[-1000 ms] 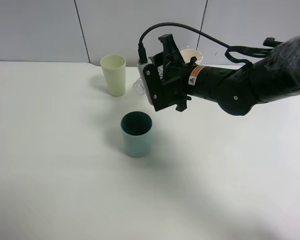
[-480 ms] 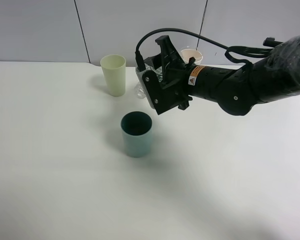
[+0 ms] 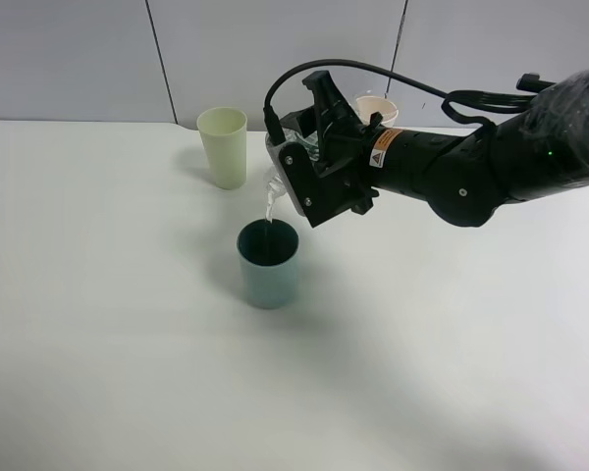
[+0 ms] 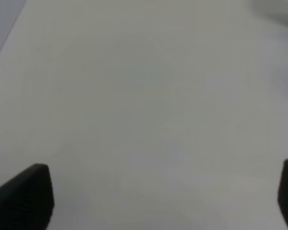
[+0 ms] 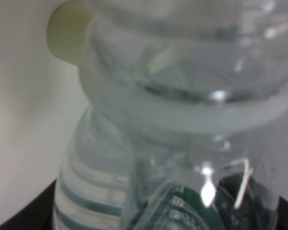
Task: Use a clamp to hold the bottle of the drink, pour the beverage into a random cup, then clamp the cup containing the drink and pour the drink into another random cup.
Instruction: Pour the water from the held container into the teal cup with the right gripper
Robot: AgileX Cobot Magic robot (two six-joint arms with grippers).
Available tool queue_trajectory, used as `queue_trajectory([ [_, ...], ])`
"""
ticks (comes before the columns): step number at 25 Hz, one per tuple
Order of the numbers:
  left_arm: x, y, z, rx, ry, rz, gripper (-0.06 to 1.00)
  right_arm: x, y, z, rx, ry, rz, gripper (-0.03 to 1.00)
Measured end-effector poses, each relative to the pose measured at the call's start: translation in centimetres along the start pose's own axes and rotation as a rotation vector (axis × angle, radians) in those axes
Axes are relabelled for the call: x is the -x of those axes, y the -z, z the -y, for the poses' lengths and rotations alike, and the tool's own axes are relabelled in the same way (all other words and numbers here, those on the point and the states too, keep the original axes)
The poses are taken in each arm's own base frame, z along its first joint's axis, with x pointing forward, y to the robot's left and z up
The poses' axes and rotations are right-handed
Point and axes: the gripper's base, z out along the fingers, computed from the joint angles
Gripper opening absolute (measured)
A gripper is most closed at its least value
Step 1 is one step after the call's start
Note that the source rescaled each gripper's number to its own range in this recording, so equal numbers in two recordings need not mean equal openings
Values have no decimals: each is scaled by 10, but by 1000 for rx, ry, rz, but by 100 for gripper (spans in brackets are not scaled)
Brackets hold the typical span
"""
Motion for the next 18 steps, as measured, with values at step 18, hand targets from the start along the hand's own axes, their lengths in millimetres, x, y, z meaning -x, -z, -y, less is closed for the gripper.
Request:
queue_trajectory([
  [18,0,0,0,0,0,0,81,0,0,0,0,67,0,0],
])
